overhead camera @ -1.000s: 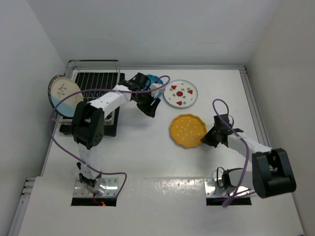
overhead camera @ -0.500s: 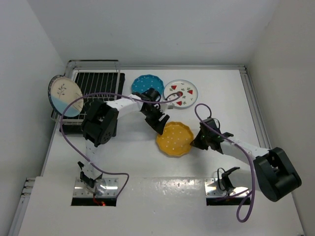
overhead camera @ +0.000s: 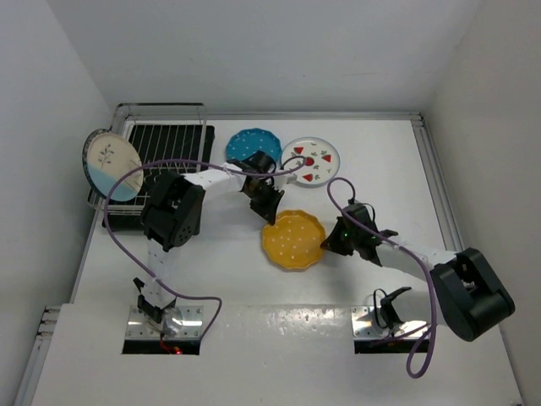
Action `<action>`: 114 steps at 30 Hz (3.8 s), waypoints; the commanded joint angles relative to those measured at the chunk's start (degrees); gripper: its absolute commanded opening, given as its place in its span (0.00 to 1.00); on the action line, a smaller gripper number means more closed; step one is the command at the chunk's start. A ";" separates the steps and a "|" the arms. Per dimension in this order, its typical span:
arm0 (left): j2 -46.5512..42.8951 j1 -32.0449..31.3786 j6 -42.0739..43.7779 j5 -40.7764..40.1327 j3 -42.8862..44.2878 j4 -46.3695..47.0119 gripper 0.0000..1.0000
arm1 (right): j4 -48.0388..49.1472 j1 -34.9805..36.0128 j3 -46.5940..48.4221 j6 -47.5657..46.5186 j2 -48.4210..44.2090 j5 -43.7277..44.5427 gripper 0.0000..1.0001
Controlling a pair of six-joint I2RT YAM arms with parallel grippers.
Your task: Load the plates into the dish rack
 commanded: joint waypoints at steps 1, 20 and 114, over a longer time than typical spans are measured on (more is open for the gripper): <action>1.79 -0.46 2.72 -0.46 0.98 -3.06 0.00 | 5.25 0.18 -1.68 -5.76 1.95 -4.48 0.00; -14.65 2.28 9.50 -1.87 9.35 -18.44 0.00 | 32.91 -1.06 16.16 -19.69 29.98 -38.93 0.52; -27.14 53.34 9.32 -19.71 20.87 -5.00 0.00 | 6.06 0.96 25.65 -43.57 6.88 -10.12 0.89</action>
